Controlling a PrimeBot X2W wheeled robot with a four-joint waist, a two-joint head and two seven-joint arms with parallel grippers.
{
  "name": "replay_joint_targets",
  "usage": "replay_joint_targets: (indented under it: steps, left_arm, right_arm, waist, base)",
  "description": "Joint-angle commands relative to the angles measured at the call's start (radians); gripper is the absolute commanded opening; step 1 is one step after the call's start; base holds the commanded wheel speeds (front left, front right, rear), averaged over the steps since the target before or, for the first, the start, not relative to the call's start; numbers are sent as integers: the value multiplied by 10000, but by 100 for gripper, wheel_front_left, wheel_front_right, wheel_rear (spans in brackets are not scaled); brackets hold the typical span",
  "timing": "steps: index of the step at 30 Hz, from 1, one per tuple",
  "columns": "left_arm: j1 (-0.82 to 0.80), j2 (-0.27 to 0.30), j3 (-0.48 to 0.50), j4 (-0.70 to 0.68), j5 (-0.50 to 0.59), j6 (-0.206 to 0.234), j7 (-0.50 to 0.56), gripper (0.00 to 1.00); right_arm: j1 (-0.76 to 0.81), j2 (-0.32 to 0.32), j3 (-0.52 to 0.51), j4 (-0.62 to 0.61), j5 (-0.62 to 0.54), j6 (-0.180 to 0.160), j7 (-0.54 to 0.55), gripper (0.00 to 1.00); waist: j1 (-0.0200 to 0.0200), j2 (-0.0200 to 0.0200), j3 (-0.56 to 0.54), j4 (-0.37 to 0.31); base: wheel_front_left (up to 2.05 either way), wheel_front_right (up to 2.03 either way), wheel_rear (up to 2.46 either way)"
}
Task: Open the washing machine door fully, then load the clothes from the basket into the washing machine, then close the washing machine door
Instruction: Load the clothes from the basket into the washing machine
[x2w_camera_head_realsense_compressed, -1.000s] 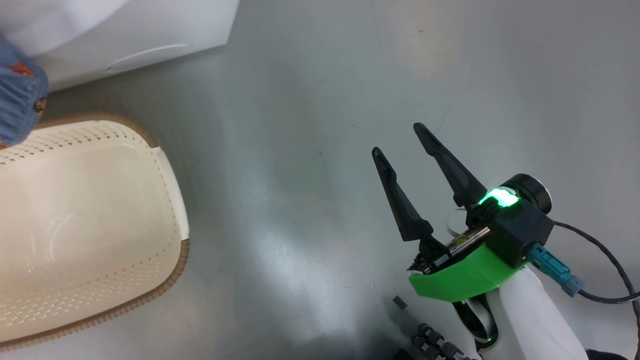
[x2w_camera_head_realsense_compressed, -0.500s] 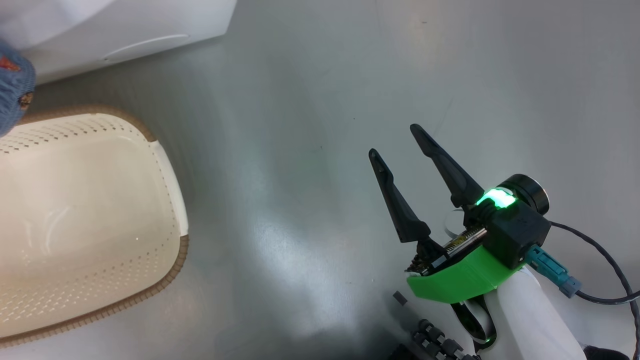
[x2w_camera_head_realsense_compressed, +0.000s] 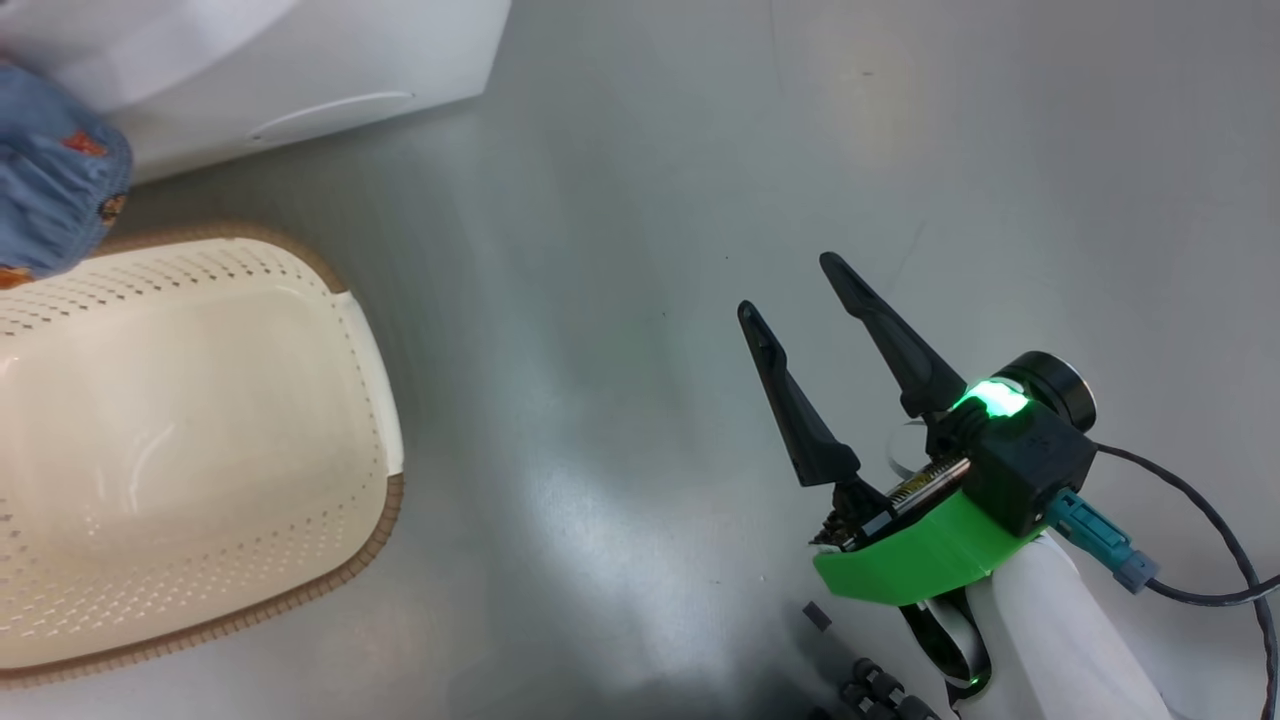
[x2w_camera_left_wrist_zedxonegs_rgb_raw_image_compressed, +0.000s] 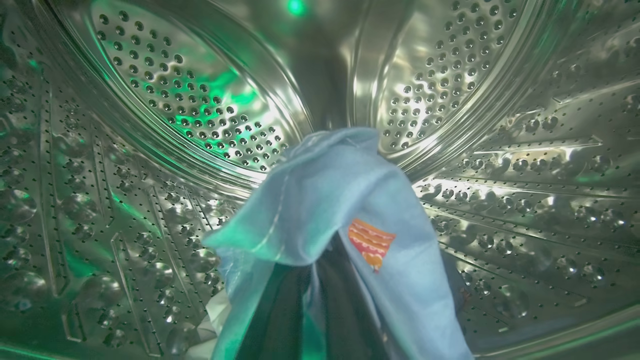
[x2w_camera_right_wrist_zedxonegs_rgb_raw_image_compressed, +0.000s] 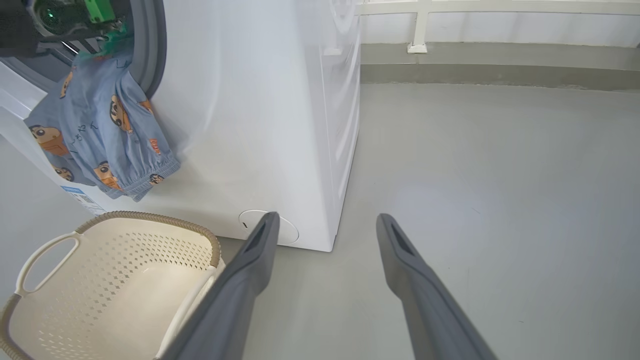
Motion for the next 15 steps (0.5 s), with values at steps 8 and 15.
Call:
replay_joint_targets:
  steps: [8, 15]
  left_arm:
    - [-128, 112, -75, 421, -70, 453, 134, 100]
    - [46, -259, -151, 758, -194, 692, -130, 100]
  right_arm:
    - [155, 41, 77, -162, -146, 16, -48, 100]
    - [112, 42, -10, -147, -125, 16, -48, 100]
  waist:
    - [0, -1, -231, 256]
    - [0, -1, -503, 550]
  base:
    - [0, 0, 0]
    - [0, 0, 0]
